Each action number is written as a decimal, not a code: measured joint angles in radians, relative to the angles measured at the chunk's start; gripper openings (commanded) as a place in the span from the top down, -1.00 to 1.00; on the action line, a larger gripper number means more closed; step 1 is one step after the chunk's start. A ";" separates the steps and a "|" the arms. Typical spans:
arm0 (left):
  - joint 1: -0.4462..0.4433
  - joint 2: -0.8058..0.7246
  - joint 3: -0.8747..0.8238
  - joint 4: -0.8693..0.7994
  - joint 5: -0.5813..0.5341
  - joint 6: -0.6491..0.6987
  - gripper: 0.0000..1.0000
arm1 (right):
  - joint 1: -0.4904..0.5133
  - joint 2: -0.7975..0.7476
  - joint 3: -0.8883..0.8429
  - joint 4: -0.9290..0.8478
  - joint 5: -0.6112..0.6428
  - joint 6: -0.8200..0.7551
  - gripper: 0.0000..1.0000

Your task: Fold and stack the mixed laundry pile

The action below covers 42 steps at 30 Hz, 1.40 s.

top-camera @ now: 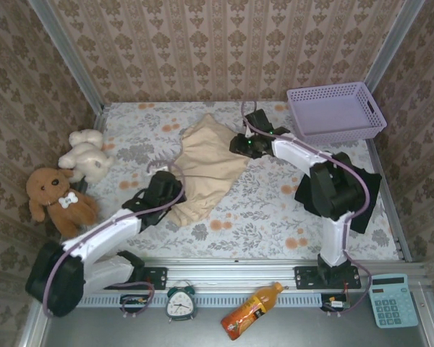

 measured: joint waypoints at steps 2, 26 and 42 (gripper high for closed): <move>-0.026 0.075 0.011 0.038 0.026 -0.023 1.00 | -0.005 0.094 0.087 -0.002 0.004 0.001 0.21; 0.158 0.130 0.015 -0.060 0.040 0.130 0.74 | -0.026 -0.139 -0.446 0.135 -0.004 0.117 0.29; 0.221 0.212 0.231 -0.162 0.164 0.355 0.21 | -0.060 -0.435 -0.403 -0.056 0.122 -0.048 0.00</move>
